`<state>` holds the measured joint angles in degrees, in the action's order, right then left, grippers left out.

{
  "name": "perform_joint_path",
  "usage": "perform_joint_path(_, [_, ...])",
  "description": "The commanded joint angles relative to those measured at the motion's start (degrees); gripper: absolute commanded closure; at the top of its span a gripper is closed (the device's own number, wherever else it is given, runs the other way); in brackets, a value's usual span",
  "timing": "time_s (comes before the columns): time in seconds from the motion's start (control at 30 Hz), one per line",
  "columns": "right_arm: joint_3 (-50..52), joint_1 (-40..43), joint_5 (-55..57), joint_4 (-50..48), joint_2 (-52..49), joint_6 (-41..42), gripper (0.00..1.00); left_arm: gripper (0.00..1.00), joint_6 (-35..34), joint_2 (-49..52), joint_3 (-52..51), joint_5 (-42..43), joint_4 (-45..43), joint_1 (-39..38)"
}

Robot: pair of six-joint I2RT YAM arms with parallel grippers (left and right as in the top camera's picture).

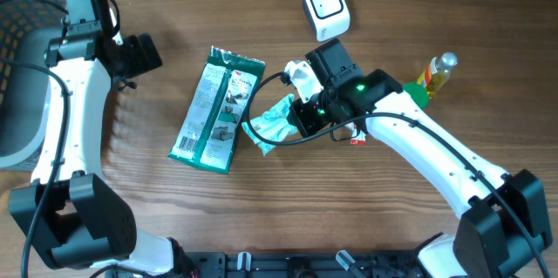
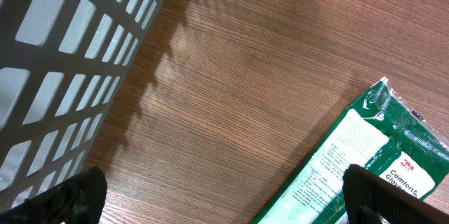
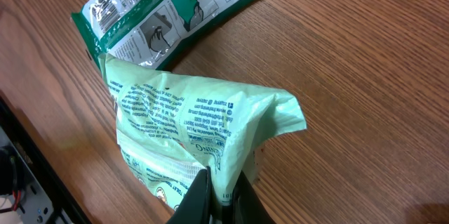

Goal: Scan the item barcode
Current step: 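Carry the wipes packet up to the scanner with the right gripper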

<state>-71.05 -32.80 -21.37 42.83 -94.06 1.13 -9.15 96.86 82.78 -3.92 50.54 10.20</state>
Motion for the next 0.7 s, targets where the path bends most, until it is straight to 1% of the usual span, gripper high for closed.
perform_joint_path(0.0, [-0.9,0.0,-0.1,-0.2,0.1,-1.1,0.96,0.0,-0.1,-0.1,0.4,0.5,-0.2,0.2])
perform_joint_path(0.53, [-0.9,0.0,-0.1,-0.3,0.1,-0.5,0.96,0.0,-0.1,-0.1,0.4,0.5,-0.2,0.2])
perform_joint_path(0.6, [-2.2,0.2,0.0,0.2,0.1,0.8,0.96,0.0,-0.1,-0.1,0.4,0.5,-0.2,0.2])
perform_joint_path(0.67, [-5.8,0.5,0.4,3.1,-0.2,0.3,0.96,0.0,-0.1,-0.1,0.4,0.5,-0.2,0.2])
